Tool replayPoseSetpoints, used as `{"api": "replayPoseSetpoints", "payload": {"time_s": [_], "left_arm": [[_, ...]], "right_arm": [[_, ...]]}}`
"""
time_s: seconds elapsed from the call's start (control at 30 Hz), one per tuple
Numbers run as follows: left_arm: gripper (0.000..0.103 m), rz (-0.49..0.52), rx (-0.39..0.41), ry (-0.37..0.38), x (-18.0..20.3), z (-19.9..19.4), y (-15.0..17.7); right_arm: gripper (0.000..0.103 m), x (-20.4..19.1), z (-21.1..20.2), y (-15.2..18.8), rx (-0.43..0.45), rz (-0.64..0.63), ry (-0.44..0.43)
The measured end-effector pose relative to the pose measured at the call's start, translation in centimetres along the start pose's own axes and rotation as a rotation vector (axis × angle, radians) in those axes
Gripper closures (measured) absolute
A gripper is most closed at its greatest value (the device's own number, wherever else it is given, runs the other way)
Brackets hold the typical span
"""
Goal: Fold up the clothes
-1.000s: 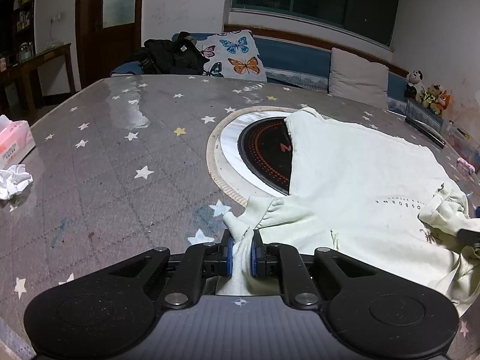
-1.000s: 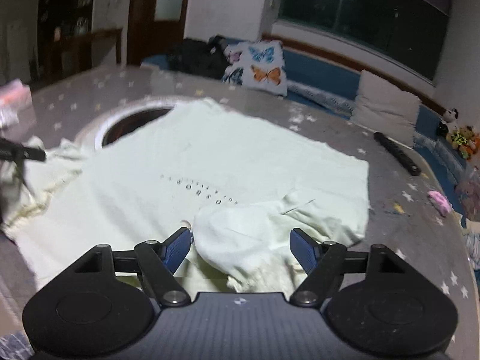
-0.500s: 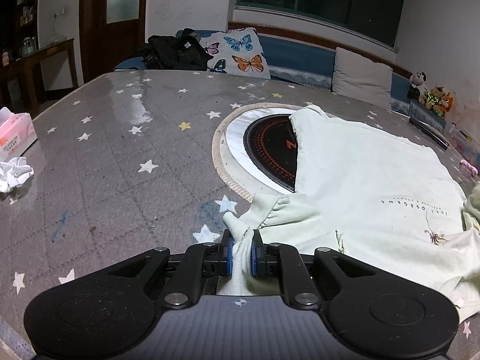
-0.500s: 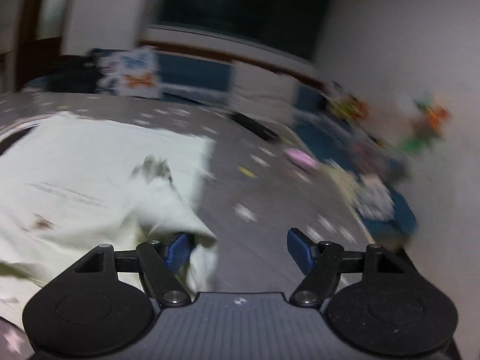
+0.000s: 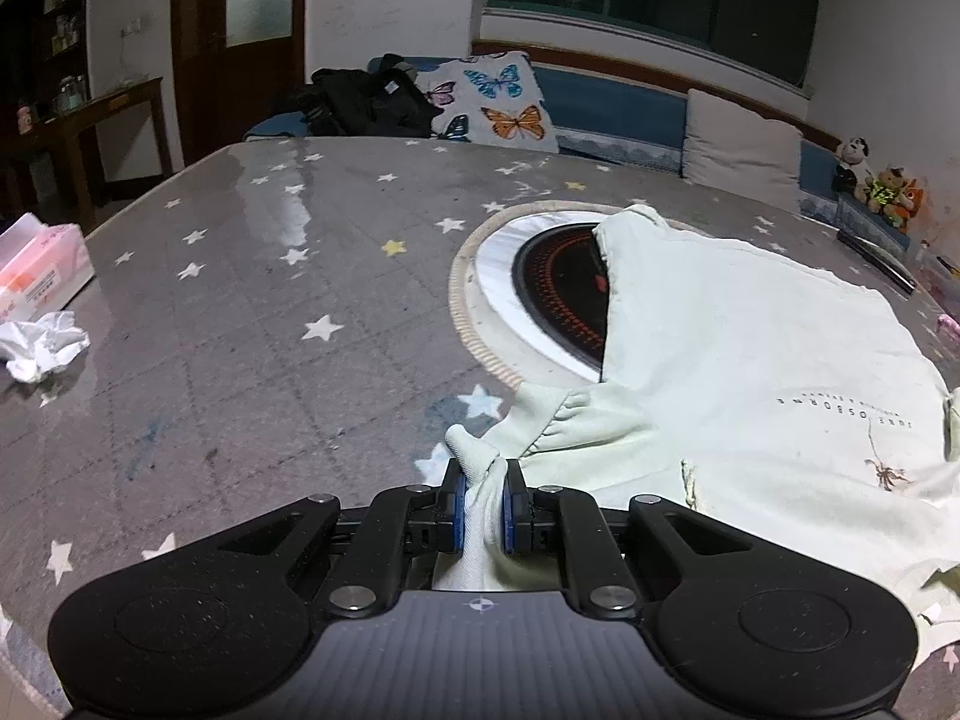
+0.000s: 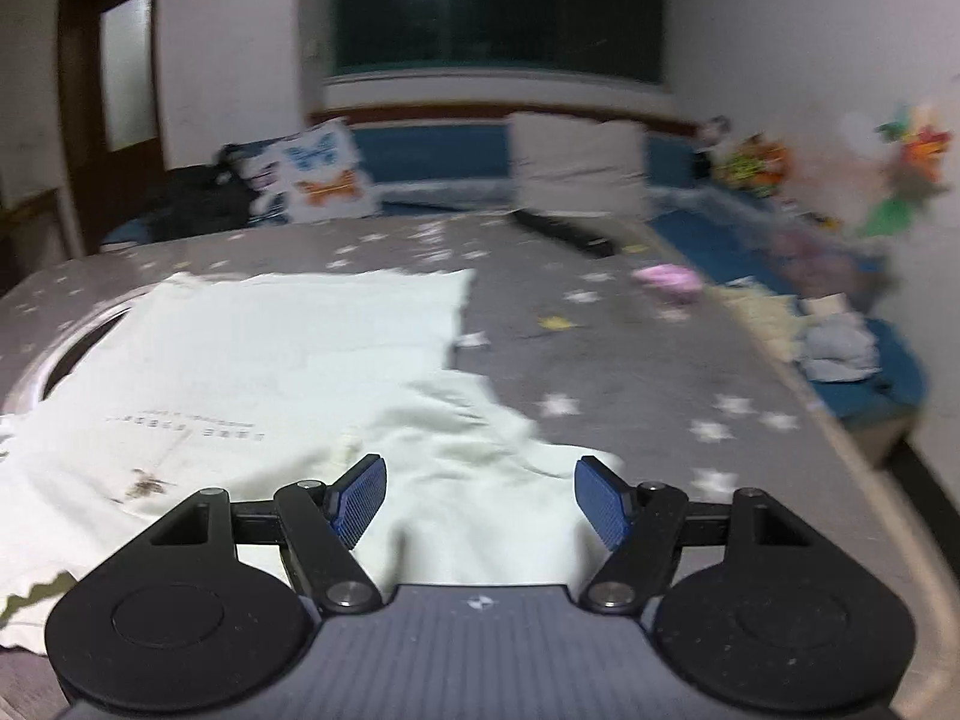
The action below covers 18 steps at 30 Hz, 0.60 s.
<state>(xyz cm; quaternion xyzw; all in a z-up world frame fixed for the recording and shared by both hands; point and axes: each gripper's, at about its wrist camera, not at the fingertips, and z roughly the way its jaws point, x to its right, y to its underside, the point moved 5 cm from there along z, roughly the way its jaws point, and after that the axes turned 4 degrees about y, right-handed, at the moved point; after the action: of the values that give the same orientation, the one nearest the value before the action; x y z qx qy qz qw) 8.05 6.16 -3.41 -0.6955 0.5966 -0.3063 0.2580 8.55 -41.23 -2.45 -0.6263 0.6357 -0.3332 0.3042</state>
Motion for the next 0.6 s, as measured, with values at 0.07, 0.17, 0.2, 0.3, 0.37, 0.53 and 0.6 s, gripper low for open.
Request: {"api": "replayPoseSetpoints", "payload": {"time_s": [0.07,0.17,0.2,0.3,0.37,0.53,0.6], "left_arm": [[0.091,0.001,-0.003,-0.005,-0.1,-0.1,0.0],[0.091,0.01,-0.007,-0.007,-0.1,-0.1,-0.2],[0.091,0.013,-0.008,-0.008,-0.1,-0.1,-0.2],[0.089,0.022,-0.012,-0.009,0.0,-0.1,-0.3],[0.088,0.028,-0.015,-0.01,0.0,-0.2,-0.4],[0.081,0.042,-0.021,-0.013,0.1,-0.2,-0.6],[0.072,0.049,-0.009,-0.009,0.2,-0.5,-1.2]], "right_arm": [[0.035,-0.7,1.6,0.0,-0.029,-0.004,-0.044],[0.037,-1.2,3.2,0.5,-0.074,-0.02,-0.05],[0.037,-1.2,3.7,0.7,-0.087,-0.027,-0.048],[0.036,-0.1,3.4,1.6,-0.132,-0.027,-0.019],[0.037,0.5,2.5,2.2,-0.157,-0.038,0.014],[0.037,1.8,-0.9,4.0,-0.249,-0.022,0.025],[0.038,2.0,-1.9,4.1,-0.264,-0.024,0.02]]}}
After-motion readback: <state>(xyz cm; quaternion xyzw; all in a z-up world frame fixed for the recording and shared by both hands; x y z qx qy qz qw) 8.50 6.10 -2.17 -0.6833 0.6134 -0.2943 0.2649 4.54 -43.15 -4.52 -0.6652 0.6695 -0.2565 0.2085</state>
